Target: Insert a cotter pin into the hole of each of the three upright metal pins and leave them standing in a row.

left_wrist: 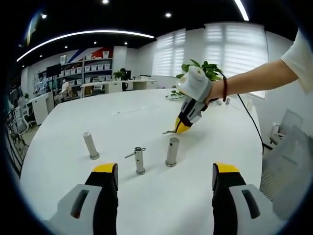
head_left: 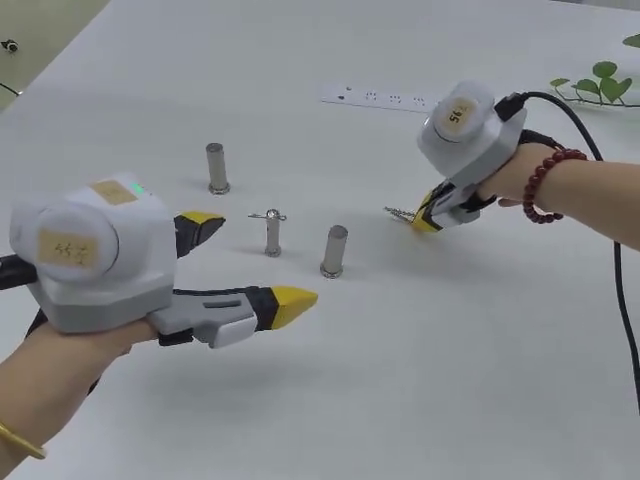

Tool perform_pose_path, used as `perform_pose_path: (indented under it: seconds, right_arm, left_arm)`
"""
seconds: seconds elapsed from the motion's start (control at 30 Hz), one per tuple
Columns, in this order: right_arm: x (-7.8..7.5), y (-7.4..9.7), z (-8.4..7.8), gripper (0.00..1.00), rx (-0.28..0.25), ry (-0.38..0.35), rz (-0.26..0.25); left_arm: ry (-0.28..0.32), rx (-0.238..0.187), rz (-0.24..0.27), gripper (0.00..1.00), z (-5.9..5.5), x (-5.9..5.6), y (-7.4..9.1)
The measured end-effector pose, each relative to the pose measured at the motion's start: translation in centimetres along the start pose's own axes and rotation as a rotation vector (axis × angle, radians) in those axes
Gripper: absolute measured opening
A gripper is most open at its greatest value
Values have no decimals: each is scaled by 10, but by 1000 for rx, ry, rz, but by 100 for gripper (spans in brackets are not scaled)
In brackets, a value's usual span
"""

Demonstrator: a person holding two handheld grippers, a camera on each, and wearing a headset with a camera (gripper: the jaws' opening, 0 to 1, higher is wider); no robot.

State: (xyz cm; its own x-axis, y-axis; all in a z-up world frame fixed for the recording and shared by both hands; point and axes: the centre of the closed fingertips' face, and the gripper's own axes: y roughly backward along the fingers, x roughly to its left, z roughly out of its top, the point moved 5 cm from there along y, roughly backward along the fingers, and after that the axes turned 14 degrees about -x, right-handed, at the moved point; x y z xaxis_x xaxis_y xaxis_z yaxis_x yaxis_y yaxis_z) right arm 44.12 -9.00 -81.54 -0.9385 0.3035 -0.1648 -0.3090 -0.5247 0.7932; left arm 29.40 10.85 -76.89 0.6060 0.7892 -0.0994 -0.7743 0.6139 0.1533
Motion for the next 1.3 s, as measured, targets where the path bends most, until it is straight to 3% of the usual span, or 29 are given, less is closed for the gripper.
perform_pose_path:
  seconds: [0.2,0.53,0.7,0.87,1.3]
  right_arm:
    - [4,6,7,1,-23,26,-11]
    - [19,24,29,2,-88,141,-41]
    - [35,35,46,2,-163,205,-45]
    - [43,41,58,2,-206,259,-50]
    - [87,55,94,2,-293,419,-23]
  left_arm:
    - [2,-2,6,76,6,2,1]
    - [2,-2,-3,67,14,0,0]
    - [31,2,-2,59,15,-1,-1]
    - [52,-3,-5,54,18,-1,-3]
    - [109,-22,-47,41,27,-8,-13]
